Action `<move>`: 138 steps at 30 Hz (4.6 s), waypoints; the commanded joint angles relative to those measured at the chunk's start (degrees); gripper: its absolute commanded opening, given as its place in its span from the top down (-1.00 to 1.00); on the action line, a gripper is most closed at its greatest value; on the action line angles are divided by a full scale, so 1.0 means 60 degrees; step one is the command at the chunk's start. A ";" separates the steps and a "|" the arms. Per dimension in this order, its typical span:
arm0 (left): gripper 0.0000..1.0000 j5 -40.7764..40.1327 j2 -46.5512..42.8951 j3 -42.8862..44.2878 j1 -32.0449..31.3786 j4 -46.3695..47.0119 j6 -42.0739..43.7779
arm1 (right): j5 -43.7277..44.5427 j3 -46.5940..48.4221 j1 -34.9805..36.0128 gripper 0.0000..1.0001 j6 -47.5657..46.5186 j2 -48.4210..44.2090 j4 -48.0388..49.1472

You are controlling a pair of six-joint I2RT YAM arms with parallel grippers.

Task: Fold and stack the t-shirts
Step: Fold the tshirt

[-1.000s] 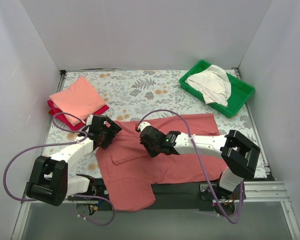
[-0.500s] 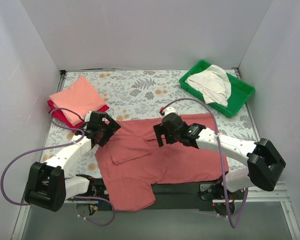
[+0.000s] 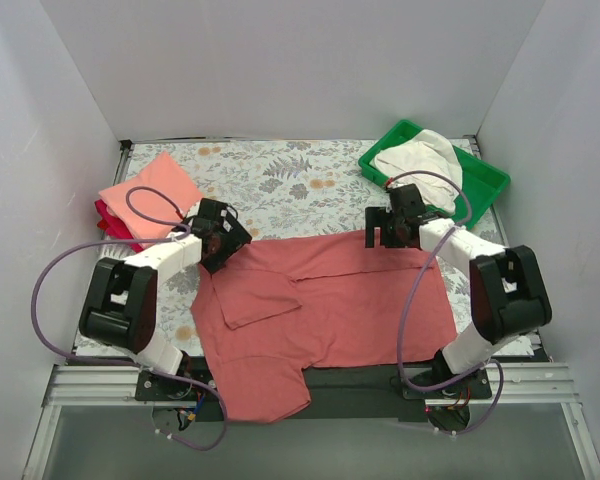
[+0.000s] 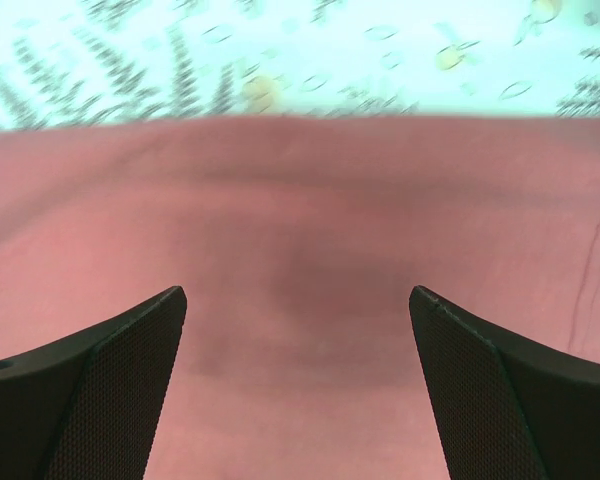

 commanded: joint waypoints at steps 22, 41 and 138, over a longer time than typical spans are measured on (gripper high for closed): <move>-0.88 -0.1026 0.4554 0.4024 0.0412 -0.0207 0.1078 | -0.0371 0.2605 -0.1738 -0.97 -0.0596 0.3801 0.0257; -0.88 -0.1462 0.0371 0.3250 -0.1384 -0.2124 0.0466 | -0.0488 0.1217 -0.1636 -0.97 -0.0348 -0.0337 -0.0433; 1.00 -0.2460 -0.5318 -0.1718 -0.9783 -0.5729 -0.4707 | -0.1294 -0.4894 -0.1753 -0.71 0.6025 -0.8254 -0.5736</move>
